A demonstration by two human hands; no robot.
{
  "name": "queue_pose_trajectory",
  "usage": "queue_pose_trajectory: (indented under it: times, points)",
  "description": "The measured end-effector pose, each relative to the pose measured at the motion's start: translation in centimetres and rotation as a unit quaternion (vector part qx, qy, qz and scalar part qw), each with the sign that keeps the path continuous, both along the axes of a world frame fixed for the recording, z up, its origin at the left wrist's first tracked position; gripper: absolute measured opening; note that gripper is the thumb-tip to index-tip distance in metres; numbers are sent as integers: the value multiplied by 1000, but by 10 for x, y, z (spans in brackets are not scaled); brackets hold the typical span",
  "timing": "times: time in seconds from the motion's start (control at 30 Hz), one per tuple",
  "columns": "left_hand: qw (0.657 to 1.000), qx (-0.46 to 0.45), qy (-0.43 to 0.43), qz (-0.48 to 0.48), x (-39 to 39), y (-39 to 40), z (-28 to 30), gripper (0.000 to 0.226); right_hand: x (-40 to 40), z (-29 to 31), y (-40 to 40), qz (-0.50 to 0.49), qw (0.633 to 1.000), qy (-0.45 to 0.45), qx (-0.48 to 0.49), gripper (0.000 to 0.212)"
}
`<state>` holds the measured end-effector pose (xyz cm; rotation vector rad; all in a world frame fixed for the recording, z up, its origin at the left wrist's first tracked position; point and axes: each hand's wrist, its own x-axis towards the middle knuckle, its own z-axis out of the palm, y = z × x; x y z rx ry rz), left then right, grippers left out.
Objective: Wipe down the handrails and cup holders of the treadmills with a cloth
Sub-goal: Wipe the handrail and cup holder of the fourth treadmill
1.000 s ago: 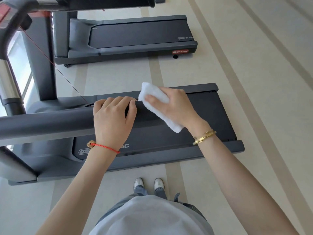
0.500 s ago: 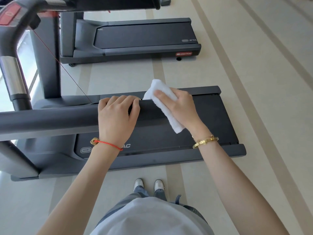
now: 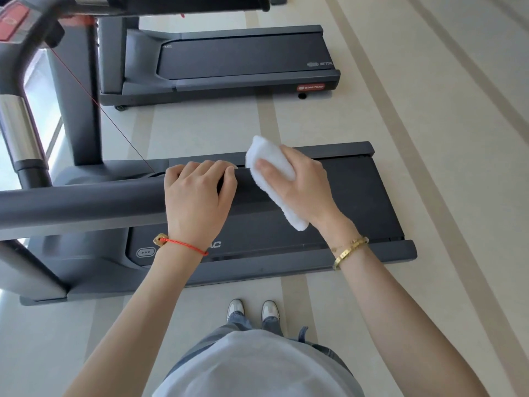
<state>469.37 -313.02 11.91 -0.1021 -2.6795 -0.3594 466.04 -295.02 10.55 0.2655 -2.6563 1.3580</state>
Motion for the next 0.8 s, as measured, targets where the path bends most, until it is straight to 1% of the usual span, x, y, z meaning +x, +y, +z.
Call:
queue_pose_trajectory:
  times: [0.03,0.07,0.13,0.2,0.27,0.37,0.47,0.5,0.57,0.63,0.73,0.8]
  points:
    - [1000,-1,0,1,0,0,0,39,-6,3,1,12,999,-31,-1,41]
    - [1000,0,-1,3,0,0,0,39,-12,5,4,22,996,-77,-29,47]
    - [1000,3,-4,2,1,0,1,38,-16,5,17,22,976,-174,-126,57]
    - [1000,6,-4,-1,1,1,1,39,-11,-5,30,1,951,-240,-194,56]
    - [1000,9,-3,-2,1,1,2,39,-1,-16,33,-20,945,-249,-212,49]
    - [1000,9,-9,-1,1,0,3,38,11,-23,27,-56,955,-193,-216,36]
    - [1000,9,-16,2,2,1,5,36,17,-17,21,-52,979,-106,-167,30]
    - [1000,11,-19,1,3,1,6,36,17,-12,17,-37,988,-76,-130,27]
    - [999,16,-32,-5,3,0,8,35,14,-1,6,3,1000,5,-7,25]
    - [998,34,-53,-20,3,-2,11,32,7,11,-6,34,991,70,109,31]
    - [996,72,-53,-25,6,-15,16,27,-5,24,-19,57,978,62,193,40]
    - [997,66,-31,-8,11,-29,19,26,-10,28,-25,74,964,61,248,43]
